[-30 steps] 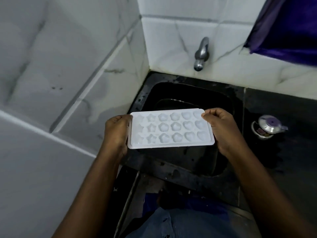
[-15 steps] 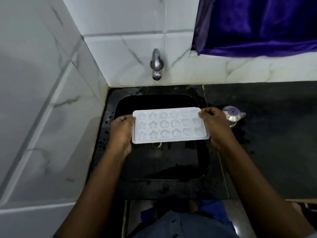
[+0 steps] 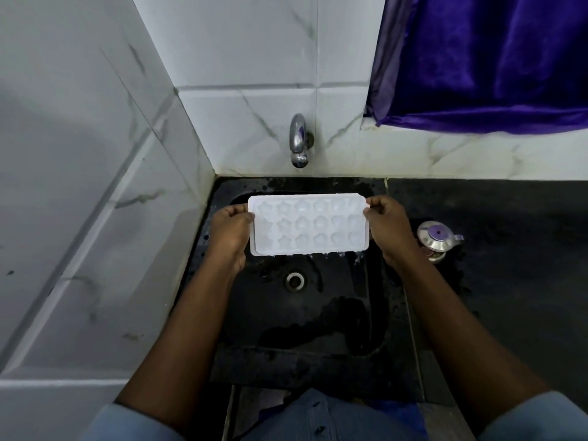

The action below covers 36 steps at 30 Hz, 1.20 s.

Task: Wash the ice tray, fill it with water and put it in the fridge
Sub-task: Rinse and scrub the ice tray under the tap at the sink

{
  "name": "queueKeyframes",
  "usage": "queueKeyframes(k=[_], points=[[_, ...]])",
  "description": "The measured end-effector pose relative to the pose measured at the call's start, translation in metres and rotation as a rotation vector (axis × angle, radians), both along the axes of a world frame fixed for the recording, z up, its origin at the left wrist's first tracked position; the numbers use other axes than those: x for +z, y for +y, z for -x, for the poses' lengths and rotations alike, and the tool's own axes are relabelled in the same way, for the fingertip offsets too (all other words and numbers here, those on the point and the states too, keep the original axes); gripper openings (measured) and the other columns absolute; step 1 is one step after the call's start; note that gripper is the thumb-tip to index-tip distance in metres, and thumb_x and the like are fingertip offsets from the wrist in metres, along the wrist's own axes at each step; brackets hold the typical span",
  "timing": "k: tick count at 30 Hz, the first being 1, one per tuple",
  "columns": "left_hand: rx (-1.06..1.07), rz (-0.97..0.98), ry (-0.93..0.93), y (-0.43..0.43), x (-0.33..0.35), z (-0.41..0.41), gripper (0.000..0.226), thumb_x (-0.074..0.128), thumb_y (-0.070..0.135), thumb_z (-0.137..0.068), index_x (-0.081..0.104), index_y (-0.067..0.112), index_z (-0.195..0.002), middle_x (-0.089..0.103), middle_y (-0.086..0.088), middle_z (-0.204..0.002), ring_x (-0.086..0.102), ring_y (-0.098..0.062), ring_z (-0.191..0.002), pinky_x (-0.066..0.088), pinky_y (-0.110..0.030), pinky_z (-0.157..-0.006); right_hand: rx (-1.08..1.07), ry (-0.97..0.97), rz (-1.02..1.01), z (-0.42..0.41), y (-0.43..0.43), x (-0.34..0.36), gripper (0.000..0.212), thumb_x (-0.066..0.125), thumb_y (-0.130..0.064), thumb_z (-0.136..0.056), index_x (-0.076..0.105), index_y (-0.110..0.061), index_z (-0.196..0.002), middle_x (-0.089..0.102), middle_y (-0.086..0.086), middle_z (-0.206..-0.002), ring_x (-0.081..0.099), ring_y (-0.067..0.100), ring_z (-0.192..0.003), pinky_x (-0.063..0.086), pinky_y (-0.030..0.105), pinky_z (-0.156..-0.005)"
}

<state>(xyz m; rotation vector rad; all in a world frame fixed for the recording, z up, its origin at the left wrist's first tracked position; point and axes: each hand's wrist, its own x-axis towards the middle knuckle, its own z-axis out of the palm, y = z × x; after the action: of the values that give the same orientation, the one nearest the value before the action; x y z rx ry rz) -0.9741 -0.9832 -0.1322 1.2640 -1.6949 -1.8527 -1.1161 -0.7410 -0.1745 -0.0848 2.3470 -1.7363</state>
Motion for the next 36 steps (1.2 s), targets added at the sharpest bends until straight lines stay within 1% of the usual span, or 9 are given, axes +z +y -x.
queueKeyframes(k=[5, 9, 13, 16, 20, 24, 28, 32, 36], points=[[0.059, 0.031, 0.04, 0.001, -0.001, 0.0, 0.024, 0.06, -0.001, -0.099, 0.073, 0.015, -0.088, 0.079, -0.007, -0.093, 0.076, -0.02, -0.075, 0.06, -0.029, -0.057, 0.012, 0.081, 0.02, 0.003, -0.007, -0.004, 0.026, 0.058, -0.006, -0.1, 0.064, -0.031, -0.094, 0.067, -0.001, -0.091, 0.061, 0.014, -0.082, 0.049, 0.033, -0.077], [0.057, 0.09, 0.147, 0.001, -0.008, -0.006, 0.015, 0.065, -0.001, -0.099, 0.078, 0.006, -0.104, 0.081, -0.012, -0.103, 0.078, -0.025, -0.093, 0.065, -0.038, -0.082, 0.038, 0.26, -0.004, 0.0, -0.003, -0.006, 0.02, 0.059, -0.01, -0.102, 0.061, -0.03, -0.103, 0.067, -0.011, -0.095, 0.062, 0.005, -0.086, 0.047, 0.026, -0.078], [0.022, 0.309, 0.233, 0.001, -0.012, -0.018, 0.019, 0.066, -0.001, -0.101, 0.077, 0.015, -0.103, 0.079, 0.006, -0.097, 0.073, 0.001, -0.084, 0.056, -0.015, -0.076, 0.059, 0.469, 0.013, -0.007, 0.003, -0.001, 0.022, 0.056, -0.021, -0.103, 0.059, -0.043, -0.108, 0.069, -0.013, -0.105, 0.066, 0.009, -0.099, 0.051, 0.024, -0.084], [-0.003, 0.416, 0.255, 0.002, -0.012, -0.025, 0.03, 0.065, -0.004, -0.101, 0.074, 0.024, -0.095, 0.076, 0.012, -0.093, 0.07, 0.009, -0.083, 0.051, -0.008, -0.078, 0.065, 0.553, 0.023, -0.011, 0.005, 0.0, 0.019, 0.054, -0.019, -0.104, 0.06, -0.035, -0.111, 0.07, -0.008, -0.109, 0.066, 0.013, -0.103, 0.053, 0.032, -0.088], [0.003, 0.443, 0.292, 0.004, -0.014, -0.032, 0.028, 0.064, -0.004, -0.101, 0.075, 0.021, -0.098, 0.078, 0.008, -0.1, 0.074, -0.002, -0.096, 0.055, -0.015, -0.089, 0.07, 0.565, 0.089, -0.015, 0.005, -0.002, 0.018, 0.057, -0.012, -0.101, 0.064, -0.023, -0.113, 0.07, -0.002, -0.112, 0.068, 0.017, -0.106, 0.056, 0.04, -0.092], [0.025, 0.425, 0.367, 0.006, -0.015, -0.036, 0.022, 0.064, -0.007, -0.1, 0.075, 0.012, -0.1, 0.079, -0.007, -0.113, 0.075, -0.017, -0.111, 0.056, -0.023, -0.099, 0.029, 0.565, 0.163, -0.025, 0.005, -0.001, 0.027, 0.06, -0.006, -0.096, 0.065, -0.028, -0.112, 0.072, 0.0, -0.114, 0.069, 0.013, -0.109, 0.055, 0.031, -0.096], [0.001, 0.434, 0.438, 0.007, -0.013, -0.043, 0.029, 0.066, -0.007, -0.098, 0.075, 0.019, -0.089, 0.079, -0.003, -0.112, 0.075, -0.017, -0.113, 0.056, -0.022, -0.099, -0.016, 0.616, 0.217, -0.032, 0.007, -0.001, 0.036, 0.063, 0.0, -0.095, 0.066, -0.032, -0.112, 0.073, -0.011, -0.115, 0.07, 0.008, -0.11, 0.052, 0.021, -0.096], [-0.023, 0.479, 0.486, 0.008, -0.011, -0.047, 0.032, 0.066, -0.007, -0.097, 0.075, 0.022, -0.087, 0.079, -0.003, -0.113, 0.074, -0.02, -0.116, 0.054, -0.025, -0.103, -0.028, 0.623, 0.253, -0.035, 0.011, -0.003, 0.05, 0.062, 0.002, -0.092, 0.065, -0.045, -0.108, 0.073, -0.004, -0.116, 0.07, 0.017, -0.112, 0.054, 0.03, -0.098], [-0.003, 0.486, 0.499, 0.009, -0.013, -0.049, 0.042, 0.06, -0.013, -0.095, 0.075, 0.025, -0.087, 0.079, -0.002, -0.114, 0.073, -0.02, -0.118, 0.053, -0.025, -0.104, -0.01, 0.657, 0.242, -0.035, 0.014, -0.003, 0.05, 0.064, 0.004, -0.091, 0.065, -0.044, -0.107, 0.073, -0.002, -0.116, 0.07, 0.019, -0.113, 0.056, 0.034, -0.097]])
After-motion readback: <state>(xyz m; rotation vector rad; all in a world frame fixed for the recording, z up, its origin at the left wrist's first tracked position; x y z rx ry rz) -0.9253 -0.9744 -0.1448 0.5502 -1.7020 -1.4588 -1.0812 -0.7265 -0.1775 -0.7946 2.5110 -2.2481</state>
